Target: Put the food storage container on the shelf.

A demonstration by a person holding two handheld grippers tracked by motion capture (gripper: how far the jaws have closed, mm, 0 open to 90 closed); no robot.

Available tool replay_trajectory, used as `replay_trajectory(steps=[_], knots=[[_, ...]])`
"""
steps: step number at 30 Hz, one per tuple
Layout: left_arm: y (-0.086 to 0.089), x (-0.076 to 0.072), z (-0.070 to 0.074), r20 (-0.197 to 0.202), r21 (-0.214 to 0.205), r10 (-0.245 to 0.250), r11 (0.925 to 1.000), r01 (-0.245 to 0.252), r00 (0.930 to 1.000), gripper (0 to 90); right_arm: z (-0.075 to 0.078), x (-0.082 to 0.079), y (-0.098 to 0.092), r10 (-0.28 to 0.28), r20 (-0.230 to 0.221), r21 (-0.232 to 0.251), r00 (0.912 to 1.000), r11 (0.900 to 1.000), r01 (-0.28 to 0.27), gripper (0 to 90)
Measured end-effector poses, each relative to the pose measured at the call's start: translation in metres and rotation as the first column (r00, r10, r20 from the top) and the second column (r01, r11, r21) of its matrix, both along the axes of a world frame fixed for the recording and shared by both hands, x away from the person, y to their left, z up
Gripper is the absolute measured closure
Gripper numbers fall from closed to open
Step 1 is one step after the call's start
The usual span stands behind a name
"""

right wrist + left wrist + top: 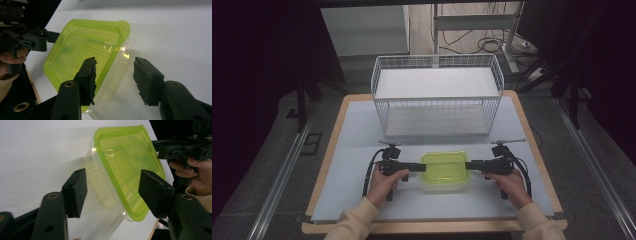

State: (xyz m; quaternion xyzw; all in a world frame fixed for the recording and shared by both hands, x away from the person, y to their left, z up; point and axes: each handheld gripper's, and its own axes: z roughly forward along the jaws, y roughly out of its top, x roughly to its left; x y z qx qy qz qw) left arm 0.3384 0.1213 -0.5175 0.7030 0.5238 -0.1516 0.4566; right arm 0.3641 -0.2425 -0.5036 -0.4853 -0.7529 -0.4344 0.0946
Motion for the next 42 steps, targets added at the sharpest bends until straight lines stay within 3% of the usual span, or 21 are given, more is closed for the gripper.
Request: replay_trajectory(steps=[4,9,15,18,21,29,42], knots=[[-0.001,0.000,-0.004,-0.018,-0.011,-0.007,0.9999,0.007,0.9998,49.9,-0.005,0.002,0.003,0.018,-0.036,0.024,0.9992,0.9996,-0.017,61.6],[-0.004,-0.002,-0.005,-0.013,-0.003,-0.044,0.9990,0.044,0.9989,67.6,-0.008,0.002,0.004,0.029,-0.087,0.069,0.9958,0.9974,-0.023,70.8],[-0.002,-0.005,-0.002,0.004,-0.033,-0.041,0.9986,0.042,0.9991,74.7,-0.006,0.000,0.001,0.022,-0.104,0.105,0.9944,0.9945,-0.011,76.7],[0.000,-0.008,0.002,0.030,-0.036,-0.035,0.9987,0.036,0.9989,80.2,-0.001,-0.003,-0.001,0.020,-0.089,0.130,0.9959,0.9915,-0.008,80.8],[0.000,-0.010,0.005,0.054,-0.018,-0.039,0.9990,0.041,0.9977,80.6,0.000,-0.005,0.000,0.021,-0.081,0.122,0.9965,0.9925,-0.011,80.9],[0.007,-0.016,0.012,0.079,-0.059,-0.043,0.9971,0.047,0.9960,81.0,0.008,-0.010,0.002,0.032,-0.054,0.145,0.9980,0.9892,-0.023,80.8],[0.012,-0.022,0.021,0.123,-0.061,-0.048,0.9966,0.056,0.9912,81.0,0.020,-0.017,0.006,0.045,0.025,0.145,0.9987,0.9882,-0.048,80.8]])
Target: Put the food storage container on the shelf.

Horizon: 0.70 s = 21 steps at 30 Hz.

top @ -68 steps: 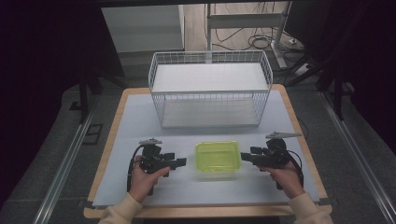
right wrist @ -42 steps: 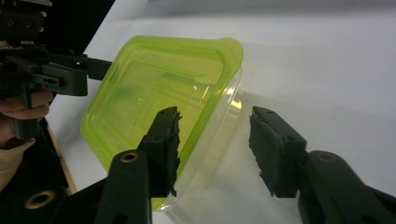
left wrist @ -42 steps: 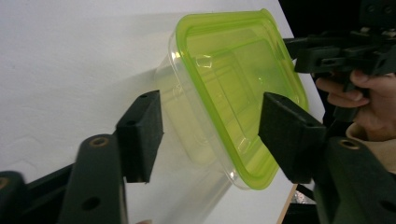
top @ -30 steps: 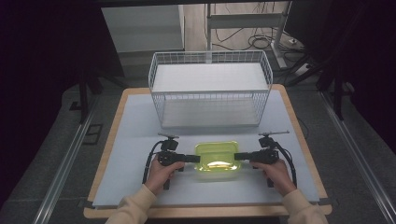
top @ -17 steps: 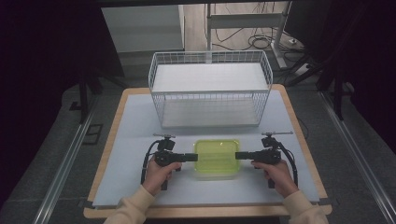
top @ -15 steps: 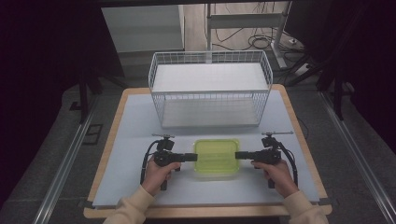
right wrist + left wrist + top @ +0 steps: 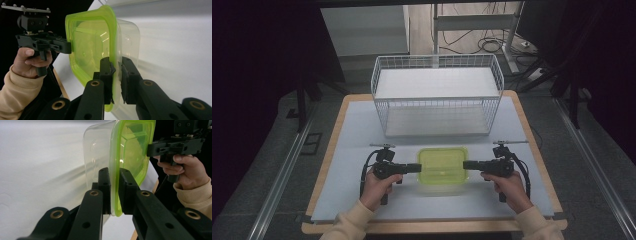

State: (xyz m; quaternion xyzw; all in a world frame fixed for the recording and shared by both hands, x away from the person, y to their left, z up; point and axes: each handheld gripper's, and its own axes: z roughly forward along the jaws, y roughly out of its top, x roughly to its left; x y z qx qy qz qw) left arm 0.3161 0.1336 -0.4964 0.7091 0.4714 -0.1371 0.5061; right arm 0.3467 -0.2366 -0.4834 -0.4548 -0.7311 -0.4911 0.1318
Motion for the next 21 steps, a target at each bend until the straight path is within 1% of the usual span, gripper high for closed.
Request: replay_trajectory(steps=[1,3,4,7,9,12,15,16,19,21], knots=[[0.000,0.000,0.000,0.000,0.000,0.000,1.0000,0.000,1.0000,81.0,0.000,0.000,0.000,0.000,0.000,0.000,1.0000,1.0000,0.000,80.8],[0.001,-0.001,0.002,0.008,-0.001,-0.002,1.0000,0.002,1.0000,81.1,0.002,-0.002,0.001,0.001,0.013,0.003,0.9999,1.0000,-0.001,80.8],[0.002,-0.001,0.003,0.012,0.001,0.000,1.0000,0.000,0.9999,81.1,0.004,-0.003,0.002,-0.002,0.029,0.001,0.9996,1.0000,0.002,80.8],[0.003,-0.002,0.007,0.025,0.004,0.001,1.0000,-0.001,0.9997,81.1,0.006,-0.005,0.004,-0.008,0.041,-0.002,0.9991,1.0000,0.008,80.9],[0.004,-0.002,0.009,0.030,-0.002,-0.003,1.0000,0.003,0.9996,81.1,0.009,-0.006,0.005,-0.010,0.058,-0.003,0.9983,0.9999,0.010,80.8],[0.005,-0.003,0.016,0.047,-0.005,-0.004,1.0000,0.004,0.9989,81.1,0.014,-0.008,0.005,-0.010,0.078,0.004,0.9969,0.9999,0.010,80.8],[0.005,-0.004,0.021,0.066,0.007,-0.004,1.0000,0.003,0.9978,81.1,0.019,-0.009,0.006,-0.009,0.095,0.008,0.9955,0.9999,0.008,80.8],[0.005,-0.004,0.022,0.067,0.000,0.002,1.0000,-0.002,0.9977,81.1,0.021,-0.009,0.006,-0.010,0.099,0.008,0.9951,0.9999,0.009,80.9],[0.006,-0.003,0.026,0.073,0.001,0.000,1.0000,0.000,0.9973,81.1,0.025,-0.008,0.007,-0.007,0.109,0.008,0.9940,1.0000,0.006,80.8],[0.007,-0.002,0.031,0.086,0.001,-0.002,1.0000,0.002,0.9963,81.1,0.028,-0.008,0.007,-0.007,0.119,0.011,0.9929,0.9999,0.006,80.8]])
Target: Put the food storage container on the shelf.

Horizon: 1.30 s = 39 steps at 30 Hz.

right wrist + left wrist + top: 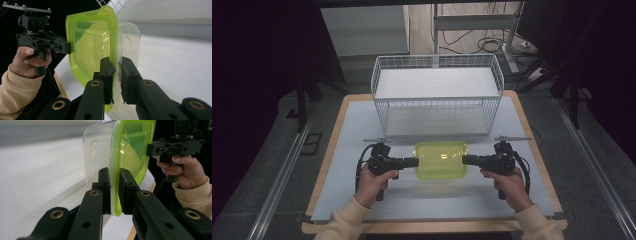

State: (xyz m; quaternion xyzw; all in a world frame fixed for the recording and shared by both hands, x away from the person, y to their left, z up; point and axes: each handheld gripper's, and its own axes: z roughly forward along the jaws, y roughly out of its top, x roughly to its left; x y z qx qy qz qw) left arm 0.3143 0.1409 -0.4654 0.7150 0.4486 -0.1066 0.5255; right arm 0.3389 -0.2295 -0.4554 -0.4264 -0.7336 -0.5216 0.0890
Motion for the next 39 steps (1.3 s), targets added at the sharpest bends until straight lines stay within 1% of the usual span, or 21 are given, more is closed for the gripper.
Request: replay_trajectory(steps=[2,3,4,7,14,15,20,24,25,26,27,31,35,37,39], knots=[[0.000,0.001,0.006,0.011,0.003,-0.002,1.0000,0.002,0.9999,81.1,0.004,0.000,0.000,0.001,0.014,0.008,0.9999,1.0000,-0.001,80.8],[0.000,0.001,0.008,0.016,0.005,-0.004,1.0000,0.004,0.9999,81.1,0.008,0.001,0.000,-0.001,0.025,0.011,0.9997,0.9999,0.001,80.8],[0.000,0.001,0.011,0.020,0.005,-0.002,1.0000,0.002,0.9998,81.1,0.008,0.001,0.000,-0.001,0.025,0.011,0.9997,0.9999,0.001,80.8],[-0.001,0.002,0.017,0.032,0.001,0.001,1.0000,-0.001,0.9995,81.1,0.015,0.000,0.000,-0.008,0.039,0.011,0.9992,0.9999,0.008,80.8],[-0.001,0.007,0.026,0.041,0.005,-0.010,0.9999,0.010,0.9991,81.2,0.024,0.002,-0.002,-0.012,0.066,0.011,0.9978,0.9999,0.012,80.8],[-0.001,0.007,0.027,0.039,-0.002,-0.006,1.0000,0.006,0.9992,81.2,0.026,0.002,-0.002,-0.012,0.062,0.015,0.9980,0.9998,0.011,80.7],[-0.001,0.008,0.031,0.050,0.003,-0.005,1.0000,0.005,0.9987,81.1,0.030,0.003,-0.001,-0.014,0.078,0.018,0.9968,0.9998,0.012,80.7],[-0.001,0.009,0.036,0.057,0.007,-0.006,1.0000,0.005,0.9983,81.1,0.034,0.003,-0.001,-0.016,0.075,0.016,0.9970,0.9998,0.015,80.8],[-0.001,0.009,0.037,0.058,0.008,-0.007,0.9999,0.007,0.9983,81.1,0.034,0.004,-0.001,-0.016,0.085,0.017,0.9962,0.9998,0.014,80.8],[0.000,0.010,0.038,0.059,0.004,-0.007,1.0000,0.007,0.9982,81.1,0.036,0.004,-0.001,-0.018,0.082,0.018,0.9965,0.9997,0.016,80.8],[0.000,0.010,0.038,0.058,0.000,-0.007,1.0000,0.007,0.9983,81.1,0.037,0.004,-0.001,-0.017,0.092,0.016,0.9956,0.9998,0.015,80.7],[0.000,0.012,0.041,0.062,0.004,-0.005,1.0000,0.004,0.9981,81.2,0.042,0.006,0.000,-0.015,0.100,0.008,0.9949,0.9999,0.015,80.7],[-0.001,0.016,0.046,0.062,-0.001,0.004,1.0000,-0.004,0.9981,81.2,0.047,0.009,0.001,-0.023,0.104,0.003,0.9943,0.9997,0.023,80.7],[-0.001,0.017,0.048,0.064,-0.002,0.004,1.0000,-0.004,0.9980,81.2,0.048,0.010,0.001,-0.024,0.110,0.007,0.9937,0.9997,0.023,80.6],[-0.001,0.018,0.050,0.067,0.001,0.002,1.0000,-0.002,0.9978,81.1,0.050,0.011,0.000,-0.025,0.105,0.012,0.9941,0.9996,0.024,80.7]])
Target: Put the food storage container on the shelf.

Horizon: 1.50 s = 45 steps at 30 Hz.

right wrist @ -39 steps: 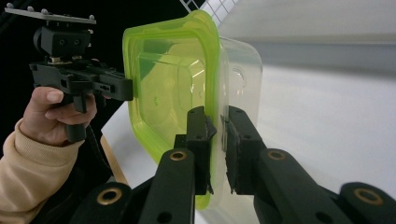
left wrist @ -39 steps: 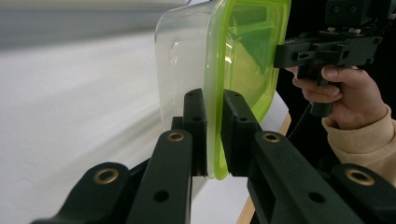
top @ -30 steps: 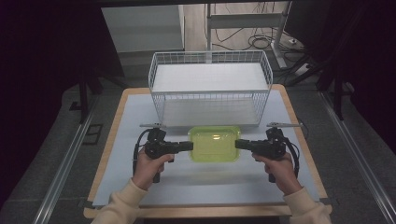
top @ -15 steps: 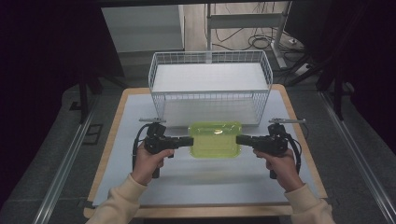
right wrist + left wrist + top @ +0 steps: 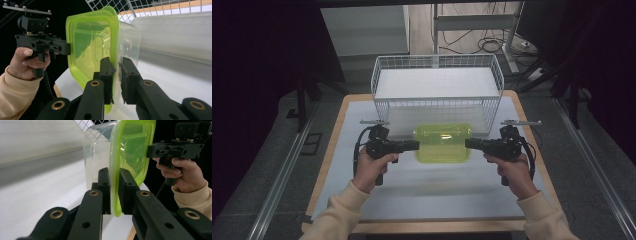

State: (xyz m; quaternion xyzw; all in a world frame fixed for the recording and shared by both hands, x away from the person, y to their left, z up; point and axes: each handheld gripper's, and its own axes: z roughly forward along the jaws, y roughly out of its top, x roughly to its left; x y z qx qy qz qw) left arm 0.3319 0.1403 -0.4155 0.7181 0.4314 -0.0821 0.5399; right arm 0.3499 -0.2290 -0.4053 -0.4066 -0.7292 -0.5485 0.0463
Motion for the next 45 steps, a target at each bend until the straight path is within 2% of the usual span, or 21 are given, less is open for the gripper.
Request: replay_trajectory(steps=[8,16,26,45], knots=[[0.000,0.006,0.008,-0.003,0.005,-0.003,1.0000,0.003,1.0000,81.1,0.009,0.001,0.001,-0.007,0.022,-0.010,0.9997,0.9999,0.007,80.4],[0.001,0.011,0.018,0.016,0.017,-0.001,0.9999,0.000,0.9999,81.0,0.018,0.006,0.002,-0.009,0.029,-0.008,0.9995,0.9999,0.009,80.4],[0.001,0.018,0.031,0.038,0.020,0.001,0.9998,-0.001,0.9993,80.9,0.032,0.011,0.004,-0.015,0.071,-0.020,0.9974,0.9997,0.017,80.4],[0.003,0.035,0.050,0.067,0.028,0.009,0.9996,-0.011,0.9977,80.9,0.046,0.028,0.007,-0.028,0.090,-0.010,0.9956,0.9995,0.029,80.3]])
